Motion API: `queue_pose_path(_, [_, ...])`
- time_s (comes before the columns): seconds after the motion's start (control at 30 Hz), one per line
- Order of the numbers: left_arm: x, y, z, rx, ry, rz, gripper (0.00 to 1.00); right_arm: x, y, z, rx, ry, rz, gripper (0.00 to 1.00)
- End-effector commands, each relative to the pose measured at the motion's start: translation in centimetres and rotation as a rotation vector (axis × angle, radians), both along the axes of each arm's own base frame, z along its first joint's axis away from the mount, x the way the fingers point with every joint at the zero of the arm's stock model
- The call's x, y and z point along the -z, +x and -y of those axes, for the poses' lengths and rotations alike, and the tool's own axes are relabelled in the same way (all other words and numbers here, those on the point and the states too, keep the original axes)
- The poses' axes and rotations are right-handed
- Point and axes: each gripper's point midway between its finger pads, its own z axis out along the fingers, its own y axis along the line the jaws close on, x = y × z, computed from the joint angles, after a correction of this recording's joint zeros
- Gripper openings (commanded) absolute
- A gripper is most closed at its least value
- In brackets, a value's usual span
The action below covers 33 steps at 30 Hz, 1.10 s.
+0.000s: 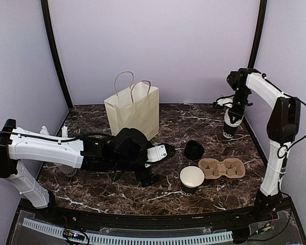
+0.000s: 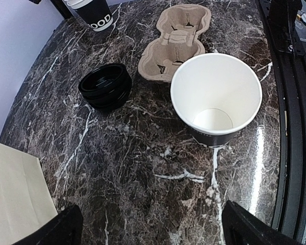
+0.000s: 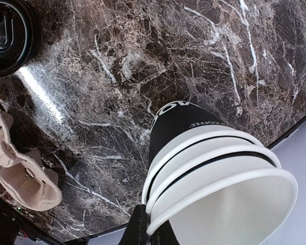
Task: Pack the takeout coffee
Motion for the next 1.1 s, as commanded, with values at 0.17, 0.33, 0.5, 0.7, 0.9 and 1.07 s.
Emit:
queue_pose_path(0.17, [1.1, 0.0, -0.8, -0.001, 0.066, 0.035, 0.98, -0.3, 0.9, 0.4, 0.063, 0.048, 0.016, 0.25])
queue_pose_path(0.33, [0.4, 0.0, -0.7, -0.007, 0.045, 0.039, 0.98, -3.1, 0.8, 0.2, 0.064, 0.072, 0.090, 0.29])
queue_pose_path(0.5, [-2.0, -0.2, 0.4, -0.010, -0.022, -0.003, 0.96, -8.2, -1.0, -1.4, 0.073, 0.201, 0.214, 0.31])
queue_pose_path(0.7, [-5.9, -0.3, 2.8, -0.109, -0.072, -0.197, 0.85, -9.4, -7.2, -7.7, -0.002, 0.630, 0.305, 0.34])
queue_pose_path(0.9, [-4.9, 0.0, 3.9, -0.302, 0.008, -0.417, 0.69, -6.2, -12.2, -13.6, -0.013, 0.932, 0.296, 0.34])
queue_pose_path(1.07, [-3.3, -0.2, 5.1, -0.421, 0.001, -0.562, 0.66, -8.4, -11.9, -13.8, -0.002, 1.035, 0.490, 0.36])
